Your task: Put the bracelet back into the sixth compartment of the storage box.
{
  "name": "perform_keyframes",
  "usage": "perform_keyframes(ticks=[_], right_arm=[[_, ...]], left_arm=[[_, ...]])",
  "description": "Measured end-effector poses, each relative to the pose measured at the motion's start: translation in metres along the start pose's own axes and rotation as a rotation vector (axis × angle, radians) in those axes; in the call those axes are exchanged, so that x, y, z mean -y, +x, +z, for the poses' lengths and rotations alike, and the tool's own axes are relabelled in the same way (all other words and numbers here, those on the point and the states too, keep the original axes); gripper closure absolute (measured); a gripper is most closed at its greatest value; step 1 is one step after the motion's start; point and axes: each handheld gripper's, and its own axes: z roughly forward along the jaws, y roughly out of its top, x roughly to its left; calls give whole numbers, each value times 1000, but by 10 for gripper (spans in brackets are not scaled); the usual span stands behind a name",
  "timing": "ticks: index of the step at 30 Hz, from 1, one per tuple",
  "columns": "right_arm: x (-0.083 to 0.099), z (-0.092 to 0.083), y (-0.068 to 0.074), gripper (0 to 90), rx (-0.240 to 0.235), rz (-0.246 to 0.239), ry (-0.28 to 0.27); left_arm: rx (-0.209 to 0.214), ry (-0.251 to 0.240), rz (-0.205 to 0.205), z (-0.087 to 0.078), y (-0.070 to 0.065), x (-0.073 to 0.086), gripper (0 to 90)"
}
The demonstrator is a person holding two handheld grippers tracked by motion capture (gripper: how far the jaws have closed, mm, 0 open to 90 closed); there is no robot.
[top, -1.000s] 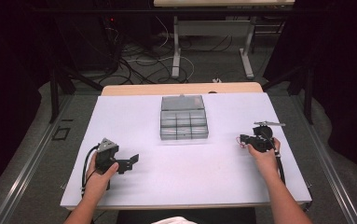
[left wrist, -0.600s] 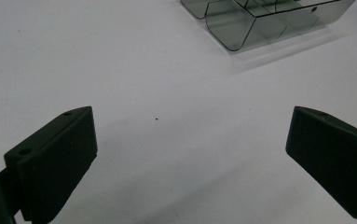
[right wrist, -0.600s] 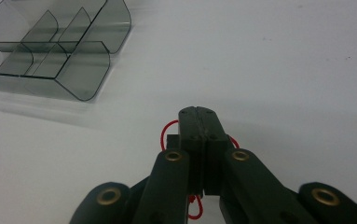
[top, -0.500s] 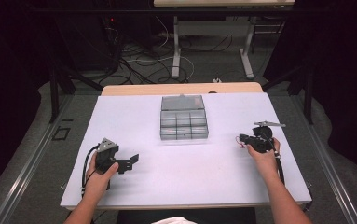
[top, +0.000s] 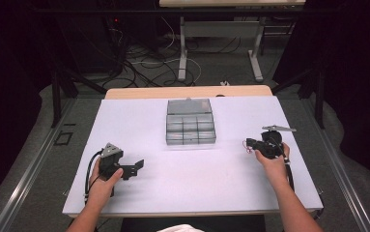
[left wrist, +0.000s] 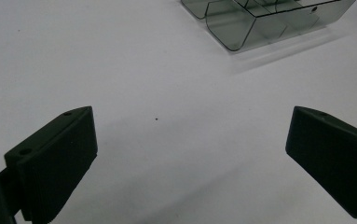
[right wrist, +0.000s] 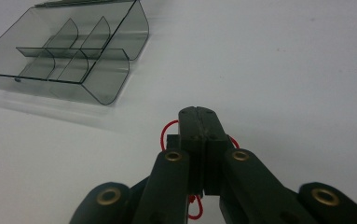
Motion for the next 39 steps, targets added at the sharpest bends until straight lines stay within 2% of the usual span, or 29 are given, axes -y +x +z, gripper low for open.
perform_keyframes(ticks=[10, 14, 18, 21, 33, 39], right_arm=[[-2, -3, 9, 900, -17, -9, -12], [-2, -4, 11, 900, -23, -35, -18], [-3, -5, 16, 900, -30, -29, -17], [-3, -5, 17, 900, -34, -46, -21], [-3, -5, 28, 900, -53, -56, -20], [-3, -4, 33, 900, -60, -80, -18]], left_arm=[[0, 0, 0, 0, 0, 0, 20], [2, 6, 1, 0, 0, 0, 21], [0, 5, 0, -1, 0, 0, 21], [0, 4, 0, 0, 0, 0, 21], [0, 0, 1, 0, 0, 0, 21], [0, -1, 0, 0, 0, 0, 21]])
